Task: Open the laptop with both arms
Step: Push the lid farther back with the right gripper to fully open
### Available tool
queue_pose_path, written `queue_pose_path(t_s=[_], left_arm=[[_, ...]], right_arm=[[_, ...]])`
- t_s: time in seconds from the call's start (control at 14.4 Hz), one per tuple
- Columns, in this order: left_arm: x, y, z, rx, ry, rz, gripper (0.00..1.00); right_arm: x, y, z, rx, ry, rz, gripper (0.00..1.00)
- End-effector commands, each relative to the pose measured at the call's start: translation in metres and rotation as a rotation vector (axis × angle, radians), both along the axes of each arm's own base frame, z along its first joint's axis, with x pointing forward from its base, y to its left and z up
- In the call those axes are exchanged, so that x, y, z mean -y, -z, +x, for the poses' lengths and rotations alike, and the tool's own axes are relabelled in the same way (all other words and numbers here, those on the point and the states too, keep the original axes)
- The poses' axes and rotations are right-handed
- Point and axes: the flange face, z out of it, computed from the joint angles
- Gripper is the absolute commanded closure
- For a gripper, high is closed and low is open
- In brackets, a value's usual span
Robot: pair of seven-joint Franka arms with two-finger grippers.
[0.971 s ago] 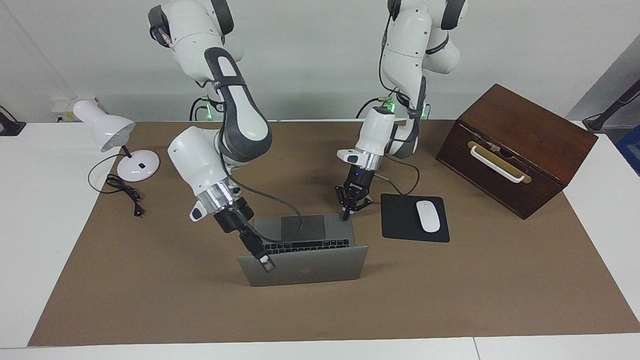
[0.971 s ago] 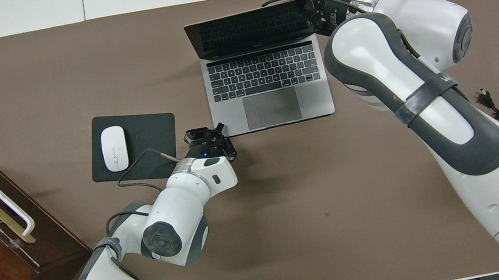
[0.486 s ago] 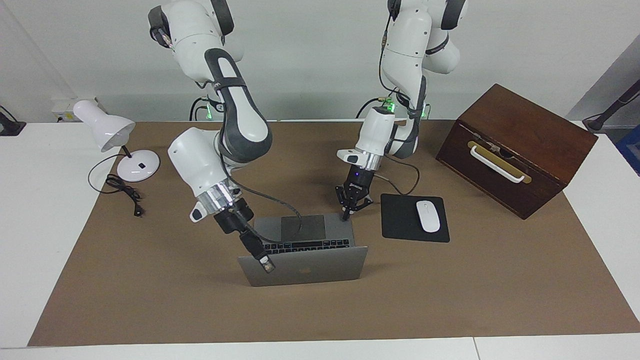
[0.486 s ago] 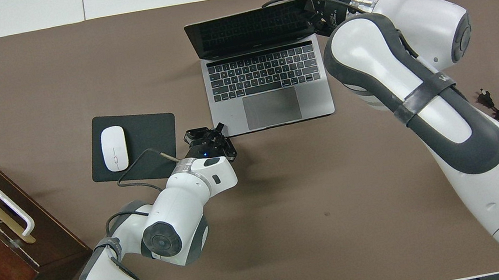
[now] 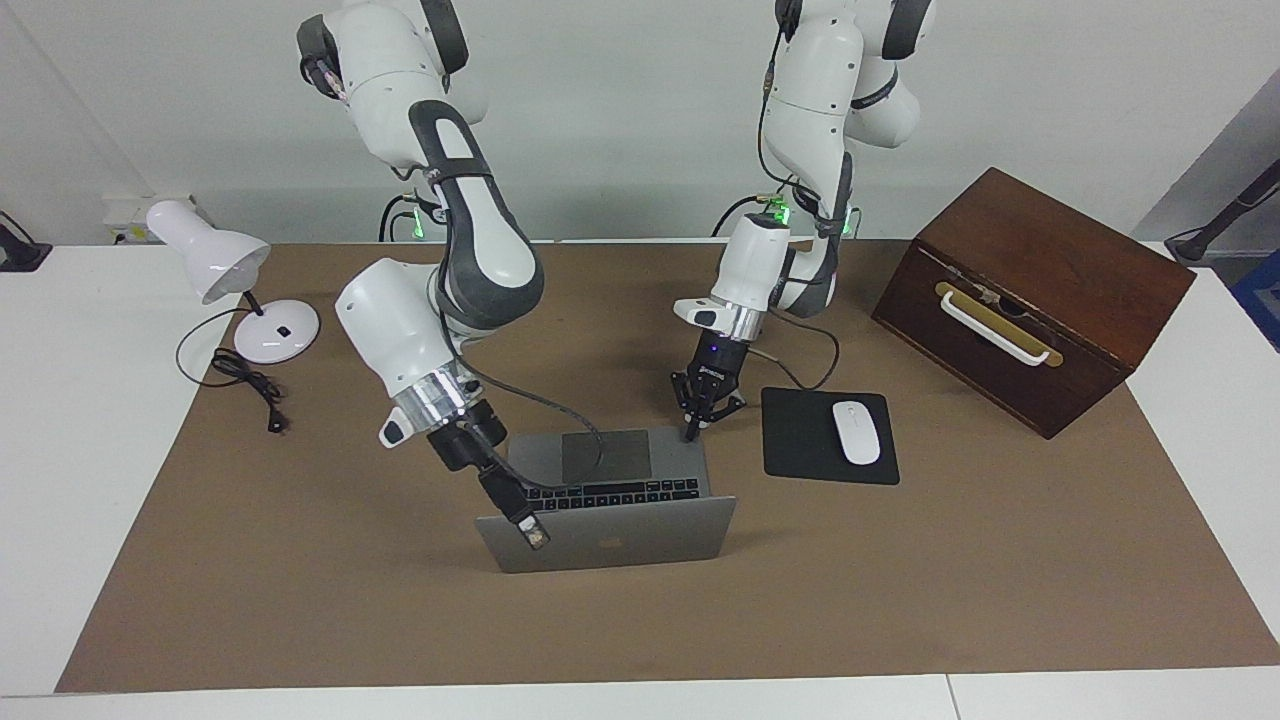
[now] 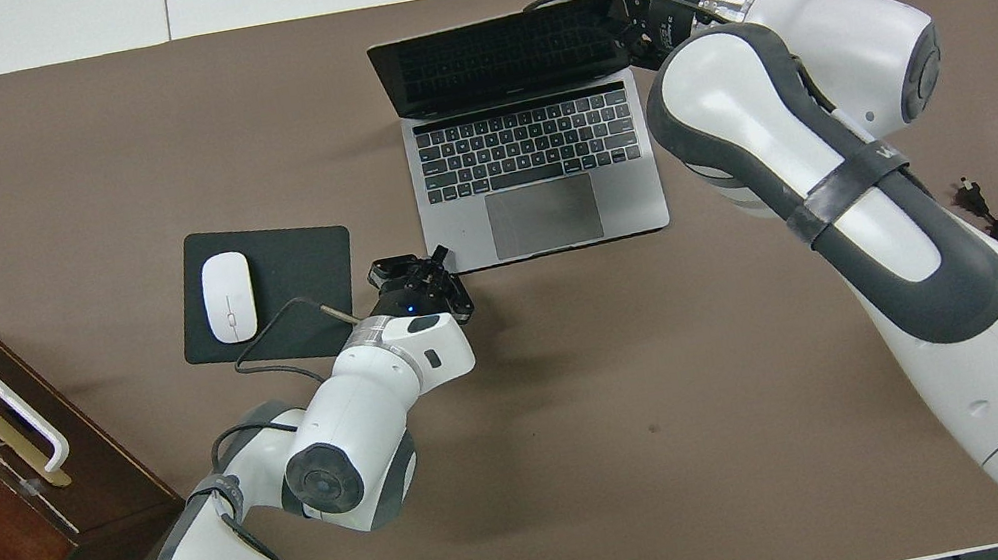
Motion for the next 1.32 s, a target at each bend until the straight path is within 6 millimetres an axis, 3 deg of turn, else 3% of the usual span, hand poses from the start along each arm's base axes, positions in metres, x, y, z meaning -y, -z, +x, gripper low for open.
queue_pose_path(t_s=[0.0, 0.49, 1.25], left_arm=[[-0.001, 0.023, 0.005, -0.012, 0.006, 0.031, 1.00], [0.000, 0.022, 0.005, -0.011, 0.007, 0.030, 1.00], [0.000, 0.022, 0.005, -0.011, 0.007, 0.030, 1.00]], right_arm=[[0.002, -0.002, 0.009, -0.001, -0.002, 0.010, 0.00], [0.000, -0.011, 0.006, 0.000, -0.018, 0.019, 0.00], [-0.008, -0.027, -0.026, -0.050, -0.101, 0.009, 0.00]])
